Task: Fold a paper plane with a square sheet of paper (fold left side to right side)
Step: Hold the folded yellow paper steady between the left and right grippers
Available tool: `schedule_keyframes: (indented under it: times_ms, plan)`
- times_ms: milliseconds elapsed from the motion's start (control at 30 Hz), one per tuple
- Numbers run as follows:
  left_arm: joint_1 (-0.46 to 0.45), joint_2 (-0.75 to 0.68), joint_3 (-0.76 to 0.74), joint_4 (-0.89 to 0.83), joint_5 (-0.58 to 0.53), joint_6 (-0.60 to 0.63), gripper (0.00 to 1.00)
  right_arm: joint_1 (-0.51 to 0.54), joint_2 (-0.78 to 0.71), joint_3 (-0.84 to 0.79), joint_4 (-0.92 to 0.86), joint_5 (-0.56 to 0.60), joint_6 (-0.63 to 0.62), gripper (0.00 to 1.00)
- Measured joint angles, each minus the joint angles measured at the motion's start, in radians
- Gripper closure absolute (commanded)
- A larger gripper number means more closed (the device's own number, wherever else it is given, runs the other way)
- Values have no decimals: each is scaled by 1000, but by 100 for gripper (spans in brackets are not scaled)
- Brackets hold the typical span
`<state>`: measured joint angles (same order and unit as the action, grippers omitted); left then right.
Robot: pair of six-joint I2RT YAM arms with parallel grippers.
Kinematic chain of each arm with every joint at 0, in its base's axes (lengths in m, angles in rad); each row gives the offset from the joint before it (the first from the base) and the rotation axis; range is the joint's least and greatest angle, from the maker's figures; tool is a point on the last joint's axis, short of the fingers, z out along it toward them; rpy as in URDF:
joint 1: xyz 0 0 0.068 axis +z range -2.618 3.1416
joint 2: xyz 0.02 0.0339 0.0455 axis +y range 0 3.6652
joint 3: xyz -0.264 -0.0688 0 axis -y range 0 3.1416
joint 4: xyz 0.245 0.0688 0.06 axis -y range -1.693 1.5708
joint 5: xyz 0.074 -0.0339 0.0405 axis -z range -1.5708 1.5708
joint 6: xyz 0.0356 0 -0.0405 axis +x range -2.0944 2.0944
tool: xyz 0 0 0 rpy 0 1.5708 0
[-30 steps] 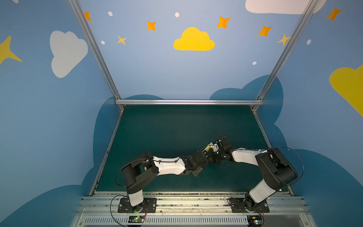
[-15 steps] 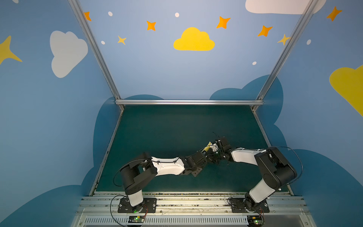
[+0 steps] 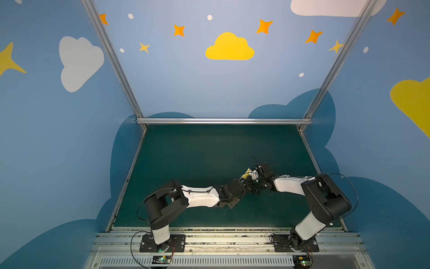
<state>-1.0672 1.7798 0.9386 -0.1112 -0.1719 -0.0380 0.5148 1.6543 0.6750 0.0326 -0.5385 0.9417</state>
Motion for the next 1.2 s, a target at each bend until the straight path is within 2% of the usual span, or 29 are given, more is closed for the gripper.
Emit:
schedule_keyframes:
  times_ms: [367, 1200]
  plan:
    - [2, 6, 6, 6, 3, -3, 79, -2, 0, 0, -1, -2, -3, 91]
    - [5, 6, 6, 6, 21, -15, 87, 7, -13, 2, -16, 7, -3, 90]
